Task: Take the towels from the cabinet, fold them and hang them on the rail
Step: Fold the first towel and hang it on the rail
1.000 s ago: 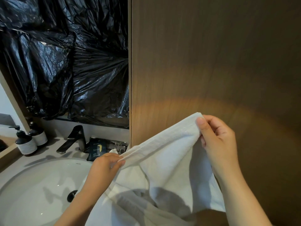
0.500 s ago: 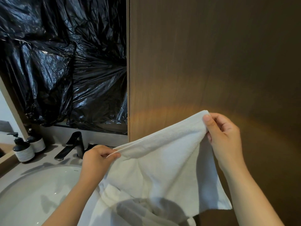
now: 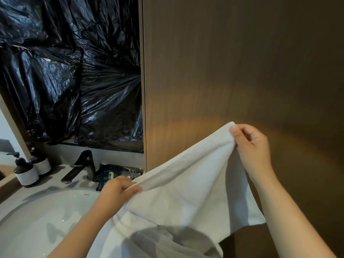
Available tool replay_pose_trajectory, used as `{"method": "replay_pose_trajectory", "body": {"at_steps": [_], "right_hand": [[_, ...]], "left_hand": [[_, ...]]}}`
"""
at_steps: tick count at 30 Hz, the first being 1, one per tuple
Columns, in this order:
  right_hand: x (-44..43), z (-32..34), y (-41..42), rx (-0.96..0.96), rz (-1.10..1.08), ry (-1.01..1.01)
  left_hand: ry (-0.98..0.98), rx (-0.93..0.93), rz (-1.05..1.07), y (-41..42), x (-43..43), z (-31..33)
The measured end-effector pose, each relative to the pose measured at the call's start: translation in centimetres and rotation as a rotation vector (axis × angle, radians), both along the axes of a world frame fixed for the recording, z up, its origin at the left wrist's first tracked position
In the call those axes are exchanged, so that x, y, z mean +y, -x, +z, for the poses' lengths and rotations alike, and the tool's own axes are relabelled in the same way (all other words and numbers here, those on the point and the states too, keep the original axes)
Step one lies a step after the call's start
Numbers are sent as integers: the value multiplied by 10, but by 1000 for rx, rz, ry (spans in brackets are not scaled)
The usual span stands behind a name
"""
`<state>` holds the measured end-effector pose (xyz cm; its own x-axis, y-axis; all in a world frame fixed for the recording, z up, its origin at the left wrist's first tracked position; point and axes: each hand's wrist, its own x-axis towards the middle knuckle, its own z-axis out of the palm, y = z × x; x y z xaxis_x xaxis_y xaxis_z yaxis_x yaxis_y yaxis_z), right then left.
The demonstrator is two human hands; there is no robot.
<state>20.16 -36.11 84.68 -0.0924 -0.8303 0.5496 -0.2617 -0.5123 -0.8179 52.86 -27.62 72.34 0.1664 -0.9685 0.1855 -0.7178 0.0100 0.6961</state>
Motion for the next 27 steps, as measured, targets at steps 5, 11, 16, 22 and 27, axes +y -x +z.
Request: {"method": "replay_pose_trajectory", "body": {"at_steps": [5,11,16,22,27], "right_hand": [[-7,3,7,-14,-34,1],[-18,18,13,7,-65,9],[-21,33,6,49,-68,39],[-22,43,2,61,-61,68],[-22,40,-4,89,-50,65]], "left_hand": [[24,-37,111,-16,-11,14],[-2,-169,111,-27,-25,49],[-224,-513,135,-16,-37,72],[-175,-528,223,-20,-40,69],[-101,-389,279,-33,-40,51]]}}
